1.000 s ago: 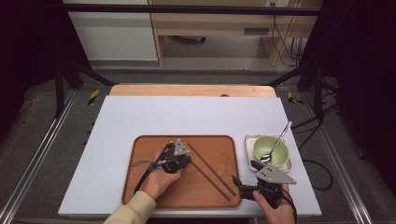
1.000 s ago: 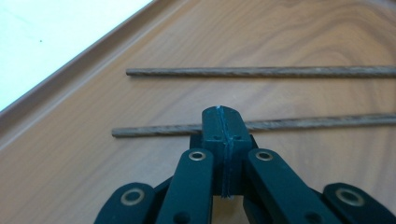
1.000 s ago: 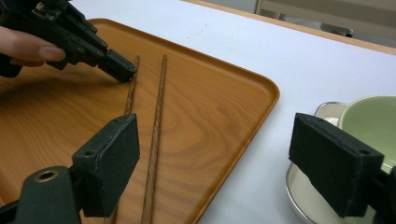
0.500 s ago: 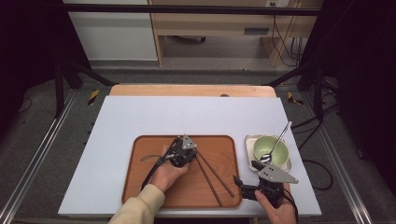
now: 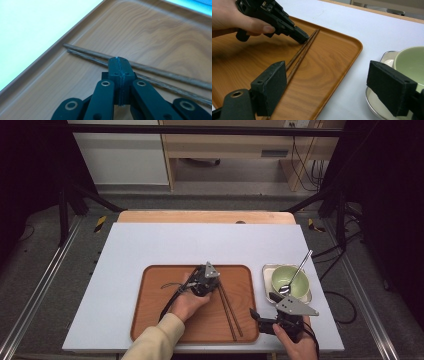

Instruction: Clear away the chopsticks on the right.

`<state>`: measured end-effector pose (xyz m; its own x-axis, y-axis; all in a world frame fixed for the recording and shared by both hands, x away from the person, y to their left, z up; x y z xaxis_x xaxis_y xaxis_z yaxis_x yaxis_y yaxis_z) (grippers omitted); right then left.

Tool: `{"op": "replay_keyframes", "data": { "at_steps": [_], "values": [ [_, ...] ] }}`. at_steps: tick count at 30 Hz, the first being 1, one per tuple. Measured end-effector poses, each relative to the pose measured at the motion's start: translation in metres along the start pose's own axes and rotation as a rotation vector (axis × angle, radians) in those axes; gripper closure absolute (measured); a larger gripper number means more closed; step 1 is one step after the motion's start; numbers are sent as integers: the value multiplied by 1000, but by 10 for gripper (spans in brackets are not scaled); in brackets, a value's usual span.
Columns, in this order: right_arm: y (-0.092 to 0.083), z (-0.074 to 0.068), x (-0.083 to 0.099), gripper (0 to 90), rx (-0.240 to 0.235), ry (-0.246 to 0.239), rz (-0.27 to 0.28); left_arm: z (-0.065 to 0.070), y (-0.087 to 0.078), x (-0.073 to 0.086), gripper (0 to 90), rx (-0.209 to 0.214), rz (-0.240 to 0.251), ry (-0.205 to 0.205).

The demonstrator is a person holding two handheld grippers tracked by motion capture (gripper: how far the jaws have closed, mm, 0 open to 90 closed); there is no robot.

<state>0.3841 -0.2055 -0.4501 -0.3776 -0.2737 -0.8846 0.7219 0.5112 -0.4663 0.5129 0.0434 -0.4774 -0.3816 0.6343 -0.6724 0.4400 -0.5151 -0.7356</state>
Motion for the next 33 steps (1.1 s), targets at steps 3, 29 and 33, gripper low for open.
{"op": "replay_keyframes", "data": {
  "at_steps": [3, 29, 33],
  "values": [
    [0, 0, 0, 165, -1, 0, -1, 4, 3, -2, 900, 16, 15, 0],
    [-1, 1, 1, 162, -1, 11, -6, 33, 14, -18, 899, 120, 31, 88],
    [-1, 1, 1, 161, 0, 17, -6, 36, 13, -19, 900, 132, 32, 102]
  ]
}}
Point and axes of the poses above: each handheld gripper's, and its own axes: y roughly forward along the jaws, x roughly out of its underside, z roughly to its right, the point moved 1 cm from there along y, roughly forward along the jaws, and after that the axes turned 2 degrees about -z, right-handed, at the moved point
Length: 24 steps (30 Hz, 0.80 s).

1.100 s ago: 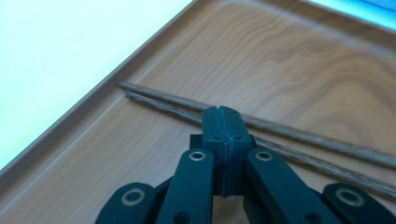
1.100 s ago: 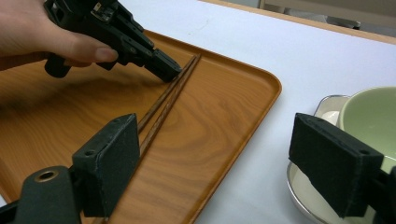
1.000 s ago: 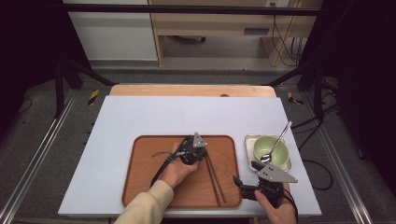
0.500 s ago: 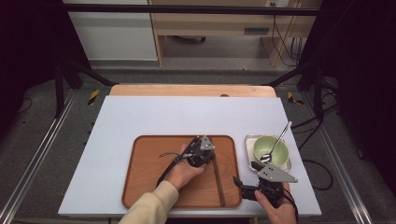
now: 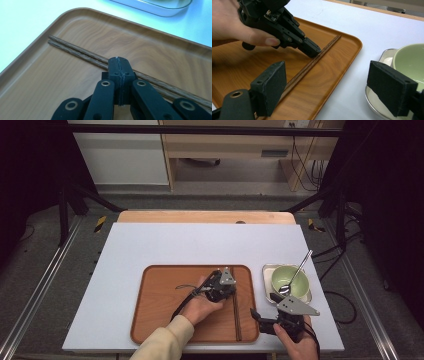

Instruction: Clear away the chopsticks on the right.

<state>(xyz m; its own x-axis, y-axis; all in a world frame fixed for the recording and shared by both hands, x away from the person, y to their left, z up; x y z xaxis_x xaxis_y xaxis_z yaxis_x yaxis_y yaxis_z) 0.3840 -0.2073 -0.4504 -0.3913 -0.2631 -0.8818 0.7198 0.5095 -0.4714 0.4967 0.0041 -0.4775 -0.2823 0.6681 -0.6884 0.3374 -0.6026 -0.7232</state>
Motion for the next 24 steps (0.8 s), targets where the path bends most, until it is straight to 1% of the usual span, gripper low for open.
{"op": "replay_keyframes", "data": {
  "at_steps": [1, 3, 6, 8, 11, 14, 21, 24],
  "values": [
    [0, 0, 0, 159, -1, 2, -1, 3, -1, -1, 899, 6, 2, 6],
    [0, 0, 0, 159, 1, 1, -1, 6, -1, -1, 899, 14, -8, 21],
    [0, 0, 0, 158, 0, 1, -3, 8, -1, -2, 899, 22, -13, 25],
    [0, 0, 0, 158, 0, 2, -3, 9, -1, -2, 899, 25, -25, 42],
    [0, 0, 0, 158, 1, 2, -3, 12, 0, -2, 899, 29, -12, 31],
    [0, 1, 0, 157, 0, 2, 0, 13, -2, -3, 899, 33, -15, 37],
    [0, 1, 0, 154, 0, 5, 1, 13, -6, -2, 899, 29, -10, 34],
    [-1, 1, 0, 148, 4, 7, 4, 12, -9, -1, 900, 28, 2, 30]
  ]
}}
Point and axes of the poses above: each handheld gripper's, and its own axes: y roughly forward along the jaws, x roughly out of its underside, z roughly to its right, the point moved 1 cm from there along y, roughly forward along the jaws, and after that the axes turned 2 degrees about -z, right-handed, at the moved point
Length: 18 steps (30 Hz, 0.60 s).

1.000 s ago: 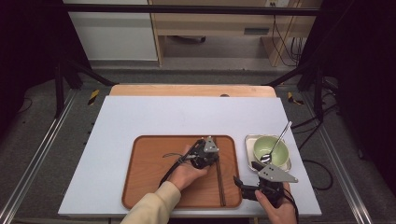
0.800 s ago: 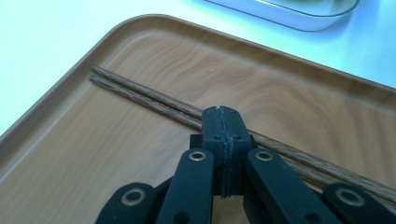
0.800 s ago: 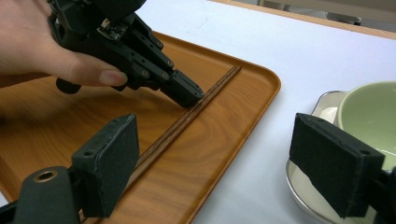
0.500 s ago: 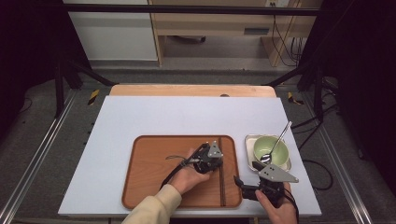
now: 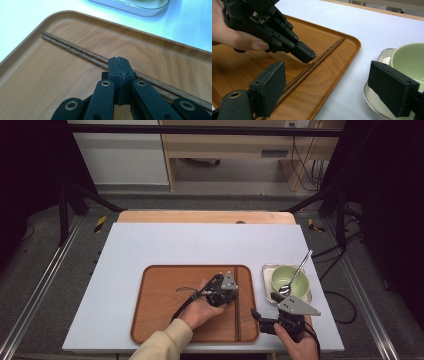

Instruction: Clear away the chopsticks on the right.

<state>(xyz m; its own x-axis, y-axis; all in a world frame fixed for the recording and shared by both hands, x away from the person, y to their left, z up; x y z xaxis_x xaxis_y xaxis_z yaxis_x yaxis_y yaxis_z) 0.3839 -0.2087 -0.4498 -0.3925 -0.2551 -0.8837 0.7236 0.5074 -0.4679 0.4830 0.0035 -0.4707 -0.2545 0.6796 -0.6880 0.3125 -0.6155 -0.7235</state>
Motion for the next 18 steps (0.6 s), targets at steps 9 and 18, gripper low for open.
{"op": "replay_keyframes", "data": {
  "at_steps": [9, 18],
  "values": [
    [-7, 2, -2, 110, 48, 2, 35, 0, -21, 16, 900, -11, 22, -6],
    [-19, 9, -2, 98, 114, 4, 99, -10, -68, 50, 839, -87, 133, -87]
  ]
}}
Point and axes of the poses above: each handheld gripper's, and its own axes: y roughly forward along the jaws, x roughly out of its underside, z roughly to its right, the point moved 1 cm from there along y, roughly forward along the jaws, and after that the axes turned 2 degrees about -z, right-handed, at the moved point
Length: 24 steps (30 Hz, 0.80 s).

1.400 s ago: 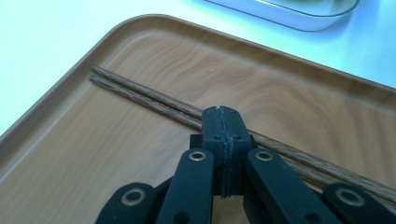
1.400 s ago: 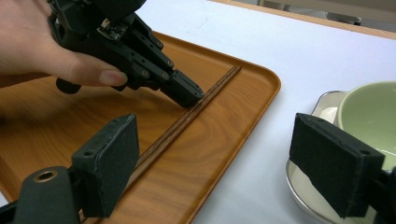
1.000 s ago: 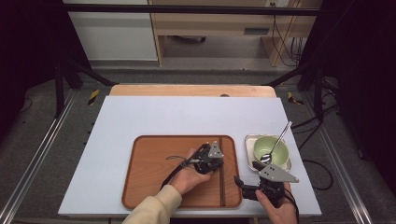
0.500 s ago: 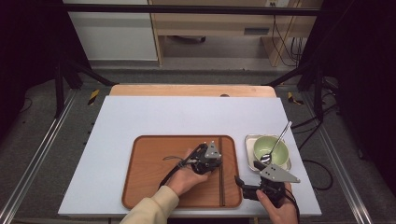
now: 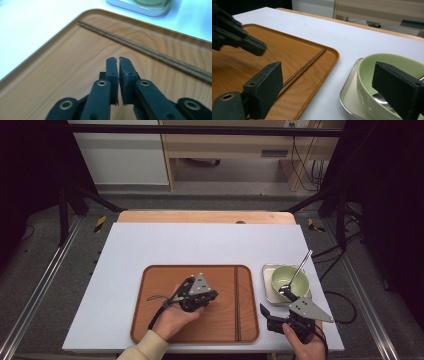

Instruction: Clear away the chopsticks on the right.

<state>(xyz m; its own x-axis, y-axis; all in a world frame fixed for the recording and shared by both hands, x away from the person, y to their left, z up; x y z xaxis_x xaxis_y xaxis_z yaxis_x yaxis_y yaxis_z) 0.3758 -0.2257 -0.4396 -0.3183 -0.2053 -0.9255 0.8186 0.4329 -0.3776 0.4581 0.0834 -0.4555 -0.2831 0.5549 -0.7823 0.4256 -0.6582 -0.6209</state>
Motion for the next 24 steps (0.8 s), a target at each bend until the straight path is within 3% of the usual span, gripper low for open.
{"op": "replay_keyframes", "data": {
  "at_steps": [6, 9, 13, 16, 24],
  "values": [
    [-3, 3, 0, 113, 29, -11, -2, -17, -27, 20, 738, -66, 53, -51],
    [-4, 6, 0, 114, 37, -12, -1, -21, -34, 23, 702, -82, 61, -55],
    [-8, 12, 2, 112, 53, 5, -8, -27, -44, 25, 670, -82, 103, -71],
    [-10, 16, 2, 110, 67, 12, -10, -29, -47, 26, 631, -79, 84, -56],
    [-14, 22, 3, 99, 90, 23, -11, -43, -63, 32, 444, -105, 103, -94]
  ]
}}
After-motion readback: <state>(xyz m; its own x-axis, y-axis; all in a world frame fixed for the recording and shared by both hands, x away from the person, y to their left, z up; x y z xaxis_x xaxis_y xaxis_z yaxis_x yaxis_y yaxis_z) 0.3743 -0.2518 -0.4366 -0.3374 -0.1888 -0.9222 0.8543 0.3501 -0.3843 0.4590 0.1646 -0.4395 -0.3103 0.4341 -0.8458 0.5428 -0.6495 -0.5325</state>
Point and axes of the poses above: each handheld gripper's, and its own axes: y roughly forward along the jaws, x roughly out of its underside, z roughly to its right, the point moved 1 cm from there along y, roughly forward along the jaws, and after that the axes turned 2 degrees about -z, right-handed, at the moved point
